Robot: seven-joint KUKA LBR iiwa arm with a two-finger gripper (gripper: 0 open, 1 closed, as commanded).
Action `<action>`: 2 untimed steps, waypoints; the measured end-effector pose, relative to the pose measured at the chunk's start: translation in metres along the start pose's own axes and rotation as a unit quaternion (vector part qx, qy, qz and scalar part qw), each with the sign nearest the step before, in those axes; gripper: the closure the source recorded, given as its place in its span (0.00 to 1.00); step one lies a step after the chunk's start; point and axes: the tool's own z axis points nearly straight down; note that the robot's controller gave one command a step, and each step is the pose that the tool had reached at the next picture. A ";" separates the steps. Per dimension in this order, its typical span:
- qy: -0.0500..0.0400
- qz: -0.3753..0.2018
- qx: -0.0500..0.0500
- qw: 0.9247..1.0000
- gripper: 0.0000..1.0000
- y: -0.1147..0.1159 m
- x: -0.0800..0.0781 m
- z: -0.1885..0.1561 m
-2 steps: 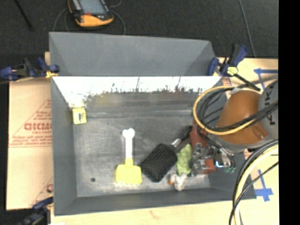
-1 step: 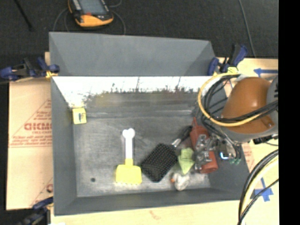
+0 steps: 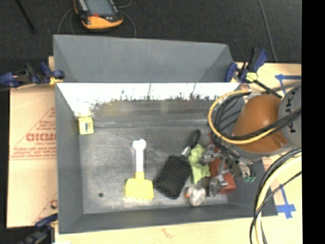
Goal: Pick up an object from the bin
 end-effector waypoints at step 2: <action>-0.004 -0.001 0.003 1.000 1.00 -0.002 -0.002 -0.002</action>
Offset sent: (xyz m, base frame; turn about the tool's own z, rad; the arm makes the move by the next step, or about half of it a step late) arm 0.0000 0.0000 0.0000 0.0000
